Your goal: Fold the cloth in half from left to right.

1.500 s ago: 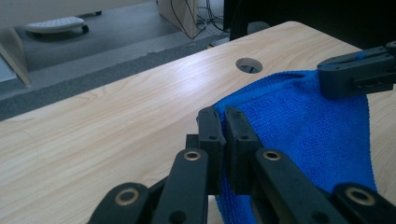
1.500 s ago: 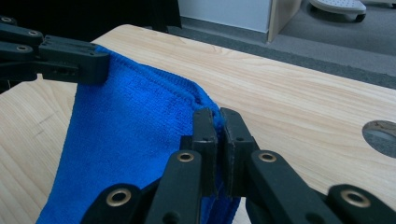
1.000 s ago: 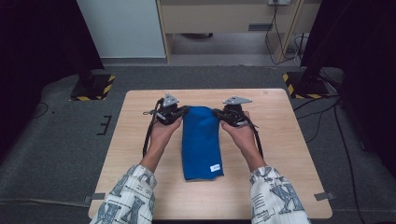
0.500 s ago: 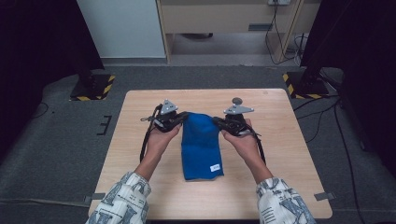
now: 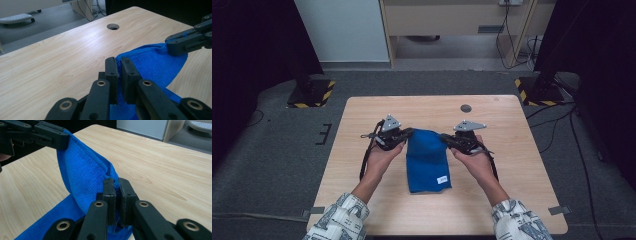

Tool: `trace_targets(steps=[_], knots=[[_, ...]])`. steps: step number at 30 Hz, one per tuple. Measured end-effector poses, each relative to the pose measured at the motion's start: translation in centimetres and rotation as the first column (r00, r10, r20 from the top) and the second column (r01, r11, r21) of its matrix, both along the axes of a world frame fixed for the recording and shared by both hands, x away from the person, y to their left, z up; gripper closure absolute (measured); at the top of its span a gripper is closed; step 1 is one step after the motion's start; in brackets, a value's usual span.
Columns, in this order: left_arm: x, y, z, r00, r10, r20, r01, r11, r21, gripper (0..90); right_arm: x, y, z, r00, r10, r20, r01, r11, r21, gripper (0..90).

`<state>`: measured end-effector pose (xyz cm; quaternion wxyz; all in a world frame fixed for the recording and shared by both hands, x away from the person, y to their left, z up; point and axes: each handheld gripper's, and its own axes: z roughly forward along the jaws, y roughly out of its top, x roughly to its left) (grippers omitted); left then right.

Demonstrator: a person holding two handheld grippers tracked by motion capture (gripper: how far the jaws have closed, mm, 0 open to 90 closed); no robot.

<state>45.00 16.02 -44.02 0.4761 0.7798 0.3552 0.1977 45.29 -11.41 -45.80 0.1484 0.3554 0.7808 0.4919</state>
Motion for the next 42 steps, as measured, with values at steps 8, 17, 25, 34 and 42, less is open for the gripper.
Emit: trace_targets(steps=[8,17,25,34,42], knots=[[-0.6,0.2,-0.3,1.0000,0.001,-0.009,-0.001,1.0000,-0.005,84.6,-0.3,-0.1,0.0,0.9999,0.007,-0.009,-0.007,1.0000,0.002,85.2],[-1.9,0.4,0.1,1.0000,-0.005,-0.004,0.005,0.9996,-0.026,84.7,-1.3,-0.2,0.5,0.9997,0.023,-0.003,-0.023,0.9996,0.016,85.1],[-3.2,0.6,-0.9,0.9998,-0.016,-0.012,0.016,0.9994,-0.031,84.3,-2.4,-0.3,0.0,0.9987,0.050,-0.011,-0.050,0.9987,0.001,85.0],[-3.5,0.8,-2.4,0.9986,-0.019,-0.049,0.018,0.9994,-0.031,84.2,-2.8,-0.2,-1.5,0.9973,0.065,-0.034,-0.066,0.9977,-0.014,84.9],[-4.6,0.8,-2.9,0.9973,-0.036,-0.063,0.034,0.9990,-0.029,84.1,-3.8,-0.2,-2.6,0.9946,0.090,-0.051,-0.091,0.9955,-0.026,84.8]])
